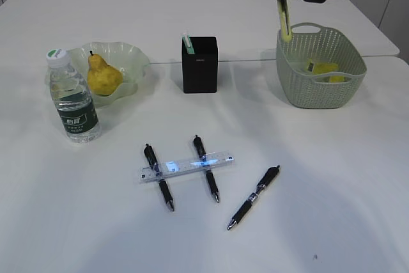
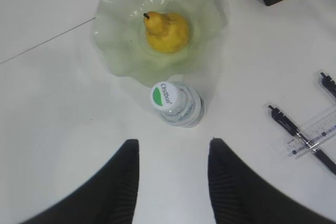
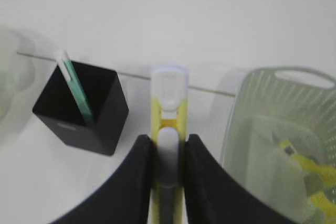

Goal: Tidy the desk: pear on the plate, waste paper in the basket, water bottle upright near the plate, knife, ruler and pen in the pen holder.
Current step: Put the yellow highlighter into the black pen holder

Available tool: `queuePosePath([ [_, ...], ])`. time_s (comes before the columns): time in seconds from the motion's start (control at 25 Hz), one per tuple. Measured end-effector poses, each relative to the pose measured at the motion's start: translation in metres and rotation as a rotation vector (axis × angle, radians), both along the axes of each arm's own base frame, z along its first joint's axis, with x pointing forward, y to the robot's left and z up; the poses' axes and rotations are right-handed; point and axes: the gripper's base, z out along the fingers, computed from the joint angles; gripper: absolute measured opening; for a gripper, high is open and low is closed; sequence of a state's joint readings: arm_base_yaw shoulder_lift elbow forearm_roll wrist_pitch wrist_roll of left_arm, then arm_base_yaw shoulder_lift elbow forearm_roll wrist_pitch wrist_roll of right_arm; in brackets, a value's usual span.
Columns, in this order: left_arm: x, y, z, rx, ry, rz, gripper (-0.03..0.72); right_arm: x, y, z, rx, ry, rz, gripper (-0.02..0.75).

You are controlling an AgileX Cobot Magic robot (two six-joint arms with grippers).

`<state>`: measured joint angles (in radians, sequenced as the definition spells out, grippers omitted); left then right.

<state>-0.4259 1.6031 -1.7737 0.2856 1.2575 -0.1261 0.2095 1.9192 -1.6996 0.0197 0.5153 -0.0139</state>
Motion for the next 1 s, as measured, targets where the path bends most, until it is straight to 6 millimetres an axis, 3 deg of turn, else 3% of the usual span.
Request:
queuePosePath([
  [0.4,0.002,-0.001,0.001,-0.008,-0.022,-0.007,0.304,0.015,0.016,0.019,0.052,-0.326,0.032,0.15],
  [0.76,0.003,-0.002,0.002,-0.014,-0.043,-0.012,0.302,0.037,0.039,-0.004,0.083,-0.448,0.062,0.15],
  [1.0,0.003,-0.002,0.002,-0.012,-0.044,-0.012,0.302,0.051,0.055,-0.03,0.095,-0.478,0.082,0.149],
])
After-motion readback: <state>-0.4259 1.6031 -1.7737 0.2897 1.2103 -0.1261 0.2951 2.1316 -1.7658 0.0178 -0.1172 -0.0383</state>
